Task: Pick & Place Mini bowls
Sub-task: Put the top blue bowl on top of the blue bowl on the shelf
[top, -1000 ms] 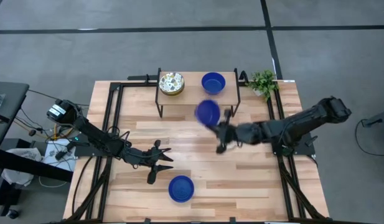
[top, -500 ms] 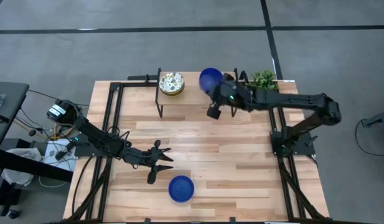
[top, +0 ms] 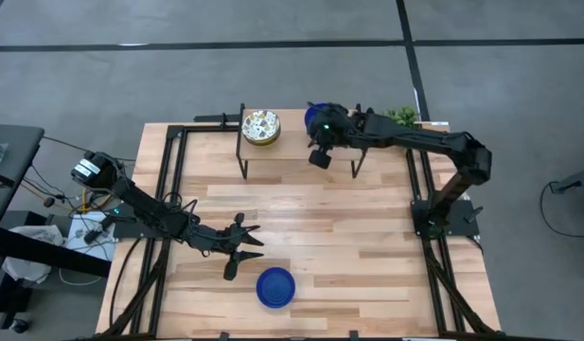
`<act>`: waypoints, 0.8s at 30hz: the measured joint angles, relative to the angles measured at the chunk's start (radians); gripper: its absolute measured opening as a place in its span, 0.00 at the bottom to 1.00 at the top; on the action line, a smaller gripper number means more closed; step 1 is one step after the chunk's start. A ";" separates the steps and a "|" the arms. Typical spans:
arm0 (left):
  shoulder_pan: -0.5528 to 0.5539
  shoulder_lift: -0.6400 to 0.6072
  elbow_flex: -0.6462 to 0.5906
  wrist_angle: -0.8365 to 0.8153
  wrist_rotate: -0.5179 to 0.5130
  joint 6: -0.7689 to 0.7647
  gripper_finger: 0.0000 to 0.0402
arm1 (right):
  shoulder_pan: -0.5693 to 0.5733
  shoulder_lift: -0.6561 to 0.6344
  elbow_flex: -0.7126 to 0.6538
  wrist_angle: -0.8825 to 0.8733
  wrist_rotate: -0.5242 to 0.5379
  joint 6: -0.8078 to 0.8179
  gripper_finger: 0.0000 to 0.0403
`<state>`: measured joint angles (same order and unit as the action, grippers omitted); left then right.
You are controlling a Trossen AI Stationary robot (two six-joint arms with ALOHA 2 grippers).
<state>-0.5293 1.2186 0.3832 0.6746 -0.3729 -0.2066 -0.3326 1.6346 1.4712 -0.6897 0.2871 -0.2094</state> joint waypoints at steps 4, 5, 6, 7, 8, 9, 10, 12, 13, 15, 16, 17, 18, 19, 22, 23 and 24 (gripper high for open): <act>0.000 0.000 0.000 0.000 0.000 0.000 0.33 | -0.010 0.009 -0.001 -0.009 0.001 0.000 0.00; 0.000 0.000 0.000 0.000 0.000 0.000 0.33 | -0.010 0.008 0.000 -0.008 0.001 0.000 0.00; 0.000 0.000 0.000 0.000 0.000 0.000 0.33 | -0.009 0.008 0.000 -0.009 0.001 0.000 0.00; 0.000 0.000 0.000 0.000 0.000 0.000 0.33 | -0.009 0.008 0.000 -0.011 0.002 0.000 0.00; 0.000 0.000 0.000 0.000 0.000 0.000 0.33 | -0.009 0.004 0.000 -0.014 0.002 0.001 0.00; 0.000 0.000 0.000 0.000 0.000 0.000 0.33 | -0.008 0.001 0.000 -0.016 0.002 0.001 0.00; 0.000 0.000 0.000 0.000 0.000 0.000 0.33 | -0.006 -0.001 0.000 -0.016 0.002 0.001 0.01; 0.000 0.000 0.000 0.000 0.000 0.000 0.33 | -0.001 -0.001 0.000 -0.027 0.003 0.000 0.02; 0.000 0.000 0.000 0.000 0.000 0.000 0.33 | -0.001 -0.001 0.000 -0.036 0.003 0.001 0.03; 0.000 0.000 0.000 0.000 0.000 0.000 0.33 | -0.001 -0.001 0.000 -0.038 0.004 0.001 0.04; 0.000 0.000 0.000 0.000 0.000 0.000 0.33 | -0.001 -0.001 0.000 -0.039 0.004 0.001 0.05; 0.000 0.000 0.000 0.000 0.000 0.000 0.33 | -0.001 0.000 0.000 -0.039 0.004 0.001 0.06; 0.000 0.000 0.000 0.000 0.000 0.000 0.33 | -0.001 0.000 0.000 -0.039 0.004 0.001 0.07; 0.000 0.000 0.000 0.000 0.000 0.000 0.33 | -0.001 -0.001 0.000 -0.039 0.005 0.001 0.08; 0.000 0.000 0.000 0.000 0.000 0.000 0.33 | -0.001 -0.001 0.000 -0.039 0.025 0.012 0.11; 0.000 0.000 0.000 0.000 0.000 0.000 0.33 | -0.001 -0.001 0.000 -0.039 0.034 0.020 0.12; 0.000 0.000 0.000 0.000 0.000 0.000 0.33 | -0.001 -0.001 0.000 -0.039 0.035 0.026 0.13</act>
<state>-0.5293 1.2186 0.3832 0.6743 -0.3729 -0.2066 -0.3340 1.6341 1.4708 -0.7288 0.3218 -0.1837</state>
